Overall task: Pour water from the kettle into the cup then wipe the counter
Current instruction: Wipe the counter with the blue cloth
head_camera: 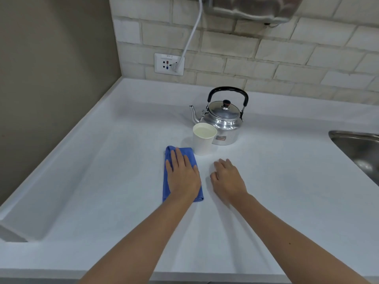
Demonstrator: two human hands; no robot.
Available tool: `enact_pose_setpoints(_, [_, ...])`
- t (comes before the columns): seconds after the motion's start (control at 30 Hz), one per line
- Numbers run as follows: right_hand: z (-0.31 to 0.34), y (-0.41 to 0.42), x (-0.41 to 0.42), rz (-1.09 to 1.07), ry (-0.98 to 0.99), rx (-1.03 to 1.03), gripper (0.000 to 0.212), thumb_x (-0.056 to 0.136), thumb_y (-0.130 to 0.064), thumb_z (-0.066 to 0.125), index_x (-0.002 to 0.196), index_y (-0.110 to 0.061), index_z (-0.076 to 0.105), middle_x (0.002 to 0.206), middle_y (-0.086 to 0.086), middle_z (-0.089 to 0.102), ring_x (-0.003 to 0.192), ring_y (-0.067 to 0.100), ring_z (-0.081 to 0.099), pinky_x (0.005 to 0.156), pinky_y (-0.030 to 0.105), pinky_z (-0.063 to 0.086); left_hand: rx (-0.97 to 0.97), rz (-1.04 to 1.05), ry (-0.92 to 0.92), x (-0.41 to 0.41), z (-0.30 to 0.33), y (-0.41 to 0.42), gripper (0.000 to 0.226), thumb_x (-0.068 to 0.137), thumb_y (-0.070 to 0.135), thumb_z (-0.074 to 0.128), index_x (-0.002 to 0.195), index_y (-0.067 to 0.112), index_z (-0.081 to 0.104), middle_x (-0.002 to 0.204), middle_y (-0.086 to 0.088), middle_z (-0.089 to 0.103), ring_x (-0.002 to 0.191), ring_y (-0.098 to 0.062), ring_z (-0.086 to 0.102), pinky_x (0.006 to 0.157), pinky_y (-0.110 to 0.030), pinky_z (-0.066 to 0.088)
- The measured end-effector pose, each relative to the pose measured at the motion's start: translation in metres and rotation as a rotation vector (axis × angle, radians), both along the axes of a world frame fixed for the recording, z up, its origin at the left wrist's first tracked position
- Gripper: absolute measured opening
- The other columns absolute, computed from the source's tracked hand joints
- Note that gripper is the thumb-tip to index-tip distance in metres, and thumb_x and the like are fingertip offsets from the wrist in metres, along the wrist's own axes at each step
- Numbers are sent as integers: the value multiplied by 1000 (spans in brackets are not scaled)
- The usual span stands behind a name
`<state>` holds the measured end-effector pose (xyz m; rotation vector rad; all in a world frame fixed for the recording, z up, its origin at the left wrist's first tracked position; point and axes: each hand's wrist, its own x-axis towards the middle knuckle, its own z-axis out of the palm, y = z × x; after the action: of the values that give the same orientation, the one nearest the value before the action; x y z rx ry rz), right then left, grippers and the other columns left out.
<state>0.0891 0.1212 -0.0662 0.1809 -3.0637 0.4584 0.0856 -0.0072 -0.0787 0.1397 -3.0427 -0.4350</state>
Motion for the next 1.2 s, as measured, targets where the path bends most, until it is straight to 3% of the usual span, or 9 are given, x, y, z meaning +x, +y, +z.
enact_pose_setpoints(0.1, [-11, 3, 0, -30, -78, 70, 50, 100, -26, 29, 147, -12, 19, 158, 9, 12, 146, 29, 5, 119, 43, 12, -27, -23, -51, -5, -8, 3, 56, 99, 33, 15, 146, 9, -2, 157, -14, -7, 145, -29, -7, 119, -46, -1])
enact_pose_setpoints(0.2, [-15, 3, -2, -42, -82, 69, 52, 101, -29, 24, 149, -17, 11, 160, 6, 3, 146, 28, -3, 119, 44, 7, -67, -70, -16, -1, -16, -7, 55, 98, 34, 13, 146, 12, -3, 158, -12, -6, 146, -27, -7, 118, -44, -3])
enact_pose_setpoints(0.53, [-16, -1, -11, -56, -92, 91, 51, 100, -35, 22, 149, -22, 13, 160, 1, 4, 147, 24, -1, 119, 46, 6, -100, -60, 10, -27, -18, -71, 55, 98, 34, 17, 147, 13, 6, 158, -12, 2, 146, -25, 2, 118, -44, 3])
enact_pose_setpoints(0.8, [-14, 1, -12, -47, -121, 68, 51, 101, -36, 22, 149, -22, 12, 160, 0, 3, 147, 24, -2, 119, 45, 4, -123, 146, -76, -57, -15, -98, 57, 97, 38, 12, 147, 12, 1, 157, -15, -4, 145, -30, -3, 118, -46, -1])
enact_pose_setpoints(0.9, [-14, 1, -13, -51, -122, 47, 51, 101, -36, 22, 149, -23, 14, 160, 0, 5, 147, 23, -1, 119, 45, 5, -124, 84, -77, -62, -11, -76, 57, 97, 38, 11, 147, 12, -1, 157, -15, -5, 145, -32, -4, 118, -46, -3])
enact_pose_setpoints(1.07, [-19, -1, -13, -70, -69, 51, 50, 101, -37, 25, 148, -23, 18, 160, -1, 8, 147, 23, 1, 119, 45, 6, -128, -185, 3, -45, -19, -71, 55, 98, 39, 17, 147, 17, 4, 158, -10, 0, 146, -28, -1, 119, -43, -1])
enact_pose_setpoints(1.2, [-20, -1, -15, -80, -62, 36, 50, 100, -38, 25, 148, -24, 21, 159, -2, 10, 147, 22, 2, 119, 44, 5, -113, -126, 28, -33, -26, -107, 56, 97, 41, 21, 147, 20, 8, 158, -9, 3, 146, -24, 3, 118, -41, 2])
